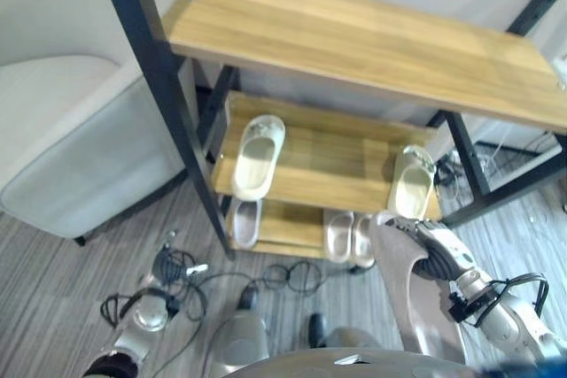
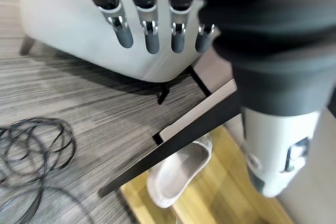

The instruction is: Arrange the slippers neatly on the shoe rack.

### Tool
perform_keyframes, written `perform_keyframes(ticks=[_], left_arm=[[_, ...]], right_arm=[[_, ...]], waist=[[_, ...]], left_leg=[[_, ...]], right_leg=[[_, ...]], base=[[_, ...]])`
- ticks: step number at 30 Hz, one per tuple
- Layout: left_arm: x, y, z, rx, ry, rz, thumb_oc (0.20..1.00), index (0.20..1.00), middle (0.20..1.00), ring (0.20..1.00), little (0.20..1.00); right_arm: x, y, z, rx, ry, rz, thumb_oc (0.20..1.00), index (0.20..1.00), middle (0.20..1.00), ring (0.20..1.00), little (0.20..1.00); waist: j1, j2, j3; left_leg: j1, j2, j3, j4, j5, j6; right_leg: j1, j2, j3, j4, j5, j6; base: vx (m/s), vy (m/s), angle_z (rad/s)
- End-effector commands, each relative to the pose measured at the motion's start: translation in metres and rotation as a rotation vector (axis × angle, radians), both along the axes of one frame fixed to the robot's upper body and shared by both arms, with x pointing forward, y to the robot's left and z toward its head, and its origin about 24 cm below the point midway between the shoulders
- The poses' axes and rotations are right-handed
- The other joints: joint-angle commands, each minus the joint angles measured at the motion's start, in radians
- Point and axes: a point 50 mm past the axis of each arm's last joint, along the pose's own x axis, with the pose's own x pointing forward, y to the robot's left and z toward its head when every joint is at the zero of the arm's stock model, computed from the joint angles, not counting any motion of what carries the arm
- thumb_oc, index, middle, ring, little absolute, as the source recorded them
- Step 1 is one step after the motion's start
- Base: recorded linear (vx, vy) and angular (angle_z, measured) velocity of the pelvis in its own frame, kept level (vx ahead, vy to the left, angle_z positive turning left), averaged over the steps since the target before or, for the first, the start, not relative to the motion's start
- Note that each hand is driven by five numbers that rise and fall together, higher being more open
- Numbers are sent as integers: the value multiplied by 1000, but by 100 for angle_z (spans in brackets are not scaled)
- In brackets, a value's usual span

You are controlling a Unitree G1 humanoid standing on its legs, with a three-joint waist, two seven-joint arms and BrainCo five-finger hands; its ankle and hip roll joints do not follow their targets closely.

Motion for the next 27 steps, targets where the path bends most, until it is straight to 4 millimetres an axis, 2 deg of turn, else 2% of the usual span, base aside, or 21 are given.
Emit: perform_keyframes(ticks=[1, 8, 10, 11, 14, 20, 21, 22, 27], left_arm=[[20, 4, 23, 44, -137, -7, 1000, 1000, 1000, 1000, 1000], [45, 1, 42, 23, -254, 58, 1000, 1000, 1000, 1000, 1000], [53, -1, 50, 41, -303, 67, 1000, 1000, 1000, 1000, 1000], [57, -1, 55, 47, -324, 71, 1000, 1000, 1000, 1000, 1000], [71, 0, 72, 73, -405, 87, 1000, 1000, 1000, 1000, 1000], [82, 1, 91, 95, -497, 115, 1000, 1000, 1000, 1000, 1000], [83, 2, 92, 98, -499, 119, 1000, 1000, 1000, 1000, 1000], [85, 3, 97, 109, -517, 125, 1000, 1000, 1000, 1000, 1000], [90, 0, 105, 91, -560, 132, 1000, 1000, 1000, 1000, 1000]], right_arm=[[13, 5, 28, 75, -134, 45, 200, 200, 200, 200, 200], [27, 4, 26, 69, -138, 21, 200, 200, 200, 200, 200], [33, 5, 27, 74, -150, 18, 200, 200, 200, 200, 200], [37, 5, 28, 76, -160, 17, 200, 200, 200, 200, 200], [49, 7, 34, 70, -203, 27, 200, 200, 200, 200, 200], [64, 8, 41, 45, -244, 37, 200, 200, 200, 200, 200], [66, 8, 40, 50, -241, 30, 200, 200, 200, 200, 200], [72, 6, 42, 49, -258, 13, 200, 200, 200, 200, 200], [85, 5, 45, 33, -277, -2, 200, 200, 200, 200, 200]], waist=[[1, 31, 10], [-14, 77, 15], [-15, 87, 22], [-16, 91, 23], [-17, 109, 42], [-14, 127, 61], [-16, 129, 60], [-14, 135, 66], [-8, 148, 74]], left_leg=[[-29, 5, -15, 141, -115, 17], [-224, 5, -33, 311, -144, 26], [-278, 1, -39, 370, -181, 28], [-324, 2, -40, 396, -164, 30], [-424, 3, -43, 458, -167, 30], [-530, -6, -40, 526, -179, 30], [-537, -9, -40, 546, -213, 28], [-573, -12, -37, 570, -221, 28], [-645, -19, -36, 610, -230, 28]], right_leg=[[-66, -5, 18, 216, -107, 21], [-265, -4, 23, 409, -181, -13], [-321, -1, 27, 469, -219, -17], [-365, -1, 26, 494, -210, -21], [-468, -1, 26, 571, -227, -28], [-591, 2, 35, 663, -250, -37], [-595, 3, 43, 676, -281, -36], [-633, 4, 46, 702, -292, -41], [-705, 4, 51, 744, -306, -49]], base=[[-152, 3, 3], [-123, -6, -9], [-73, -19, 18], [-101, -25, 6], [-127, -22, -22], [-35, -14, 6], [60, -21, -1], [73, -25, 0], [0, 0, 0]])
